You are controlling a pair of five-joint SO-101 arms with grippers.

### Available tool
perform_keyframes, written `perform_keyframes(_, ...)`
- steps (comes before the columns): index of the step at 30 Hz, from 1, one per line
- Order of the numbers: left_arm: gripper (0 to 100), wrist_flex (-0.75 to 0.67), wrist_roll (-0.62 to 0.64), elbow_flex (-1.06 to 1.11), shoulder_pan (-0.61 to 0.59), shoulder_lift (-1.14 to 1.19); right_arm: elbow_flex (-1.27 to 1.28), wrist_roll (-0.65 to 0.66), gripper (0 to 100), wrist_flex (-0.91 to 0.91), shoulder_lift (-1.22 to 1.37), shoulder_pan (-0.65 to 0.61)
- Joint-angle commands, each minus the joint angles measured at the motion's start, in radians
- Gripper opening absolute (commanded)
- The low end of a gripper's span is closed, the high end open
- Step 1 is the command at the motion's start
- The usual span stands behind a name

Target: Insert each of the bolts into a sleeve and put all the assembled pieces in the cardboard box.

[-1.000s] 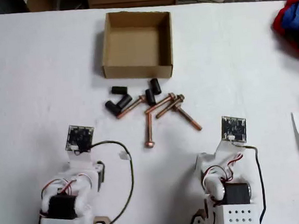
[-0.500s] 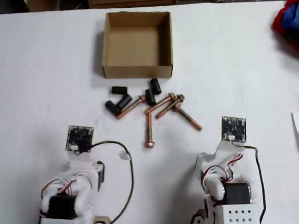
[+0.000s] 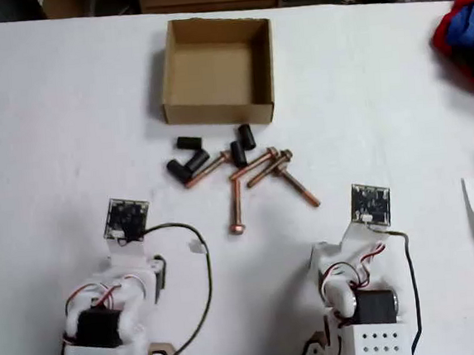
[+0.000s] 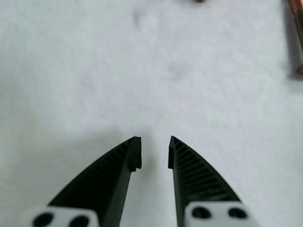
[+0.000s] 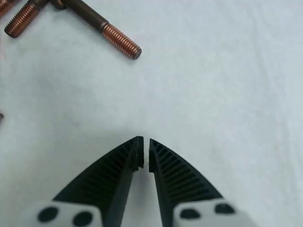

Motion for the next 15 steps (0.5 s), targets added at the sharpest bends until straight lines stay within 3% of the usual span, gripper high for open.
perform_keyframes(1,12,0.005,-0.008,0.019,0.009,-0.023,0.009,-0.002,2.2,-0.001,-0.005,0.007)
perform_keyframes(15,12,0.005,-0.008,0.019,0.009,-0.023,0.009,-0.002,2.2,-0.002,-0.005,0.012)
